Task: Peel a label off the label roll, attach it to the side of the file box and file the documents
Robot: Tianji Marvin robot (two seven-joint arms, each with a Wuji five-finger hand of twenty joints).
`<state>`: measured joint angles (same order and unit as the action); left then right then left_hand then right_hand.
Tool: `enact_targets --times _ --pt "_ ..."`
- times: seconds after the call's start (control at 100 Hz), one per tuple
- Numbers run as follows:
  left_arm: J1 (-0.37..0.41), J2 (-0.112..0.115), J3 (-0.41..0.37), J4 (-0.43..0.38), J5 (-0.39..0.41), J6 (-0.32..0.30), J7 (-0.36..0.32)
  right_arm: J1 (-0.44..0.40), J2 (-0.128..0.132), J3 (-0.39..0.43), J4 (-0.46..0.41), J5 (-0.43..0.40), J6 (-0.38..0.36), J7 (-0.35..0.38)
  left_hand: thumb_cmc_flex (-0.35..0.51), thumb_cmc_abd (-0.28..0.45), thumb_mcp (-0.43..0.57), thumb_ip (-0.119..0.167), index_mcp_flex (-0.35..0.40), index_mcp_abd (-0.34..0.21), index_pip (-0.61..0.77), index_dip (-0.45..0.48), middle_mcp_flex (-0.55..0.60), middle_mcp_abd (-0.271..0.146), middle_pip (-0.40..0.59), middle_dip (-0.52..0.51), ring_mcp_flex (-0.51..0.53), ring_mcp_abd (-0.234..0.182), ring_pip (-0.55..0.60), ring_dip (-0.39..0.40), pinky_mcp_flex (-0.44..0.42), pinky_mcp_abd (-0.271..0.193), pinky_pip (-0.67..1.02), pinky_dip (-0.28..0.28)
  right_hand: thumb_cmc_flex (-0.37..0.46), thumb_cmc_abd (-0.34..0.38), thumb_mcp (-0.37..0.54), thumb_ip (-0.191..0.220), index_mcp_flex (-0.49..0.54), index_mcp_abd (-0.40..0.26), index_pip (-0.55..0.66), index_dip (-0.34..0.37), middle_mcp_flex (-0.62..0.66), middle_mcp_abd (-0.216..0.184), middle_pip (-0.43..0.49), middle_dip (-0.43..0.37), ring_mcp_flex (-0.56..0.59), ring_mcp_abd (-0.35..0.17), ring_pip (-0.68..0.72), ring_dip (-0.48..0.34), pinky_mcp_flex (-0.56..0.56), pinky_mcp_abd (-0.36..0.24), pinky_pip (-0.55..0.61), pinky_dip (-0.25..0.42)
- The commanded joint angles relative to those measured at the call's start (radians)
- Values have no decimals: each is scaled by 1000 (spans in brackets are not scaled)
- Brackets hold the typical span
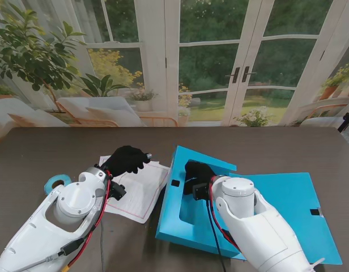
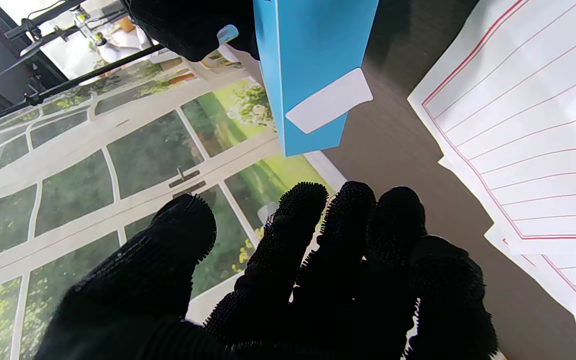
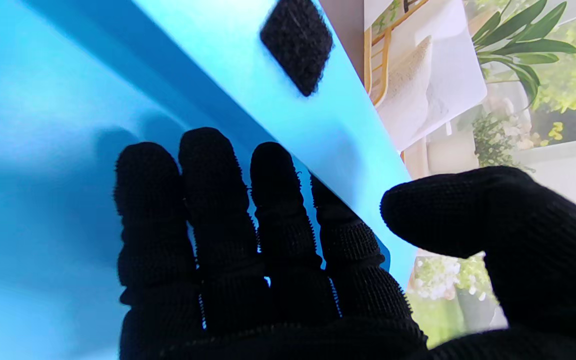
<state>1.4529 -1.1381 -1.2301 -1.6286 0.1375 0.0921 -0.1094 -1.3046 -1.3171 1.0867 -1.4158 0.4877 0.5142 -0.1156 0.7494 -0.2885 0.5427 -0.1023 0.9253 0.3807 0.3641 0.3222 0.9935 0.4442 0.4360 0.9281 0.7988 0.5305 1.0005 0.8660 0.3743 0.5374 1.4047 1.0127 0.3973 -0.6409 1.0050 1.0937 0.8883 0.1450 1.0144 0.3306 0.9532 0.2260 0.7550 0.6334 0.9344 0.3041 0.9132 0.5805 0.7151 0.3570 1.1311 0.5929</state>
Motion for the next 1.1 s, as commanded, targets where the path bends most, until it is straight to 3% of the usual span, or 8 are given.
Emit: enact_targets --times 0.0,0.73,1.09 --pt "14 3 -6 0 2 2 -17 2 -7 -6 13 6 -11 6 21 36 -15 31 14 -13 -8 2 15 40 -8 -5 -3 82 2 10 -42 -24 -36 -4 -4 25 8 13 29 -43 11 15 4 7 -5 -6 -16 18 16 6 -479 -9 -10 20" --pt "75 6 -55 -9 2 1 -15 67 -29 -105 162 -132 -95 -22 24 38 -20 30 13 -10 -12 3 14 42 -14 -4 -9 85 -1 12 -49 -26 -38 -2 -3 33 6 15 12 -34 1 1 -28 13 -3 -10 -49 22 -25 -12 -503 -3 -38 8" --pt "95 8 -68 -20 5 9 -19 68 -7 -141 149 -239 -99 10 25 39 -24 31 14 -9 -13 3 13 43 -16 -4 -12 86 -2 13 -50 -26 -39 0 -7 68 -18 11 -15 -31 -92 -7 -98 16 -80 -74 -133 20 -177 -60 -551 -6 -146 -19"
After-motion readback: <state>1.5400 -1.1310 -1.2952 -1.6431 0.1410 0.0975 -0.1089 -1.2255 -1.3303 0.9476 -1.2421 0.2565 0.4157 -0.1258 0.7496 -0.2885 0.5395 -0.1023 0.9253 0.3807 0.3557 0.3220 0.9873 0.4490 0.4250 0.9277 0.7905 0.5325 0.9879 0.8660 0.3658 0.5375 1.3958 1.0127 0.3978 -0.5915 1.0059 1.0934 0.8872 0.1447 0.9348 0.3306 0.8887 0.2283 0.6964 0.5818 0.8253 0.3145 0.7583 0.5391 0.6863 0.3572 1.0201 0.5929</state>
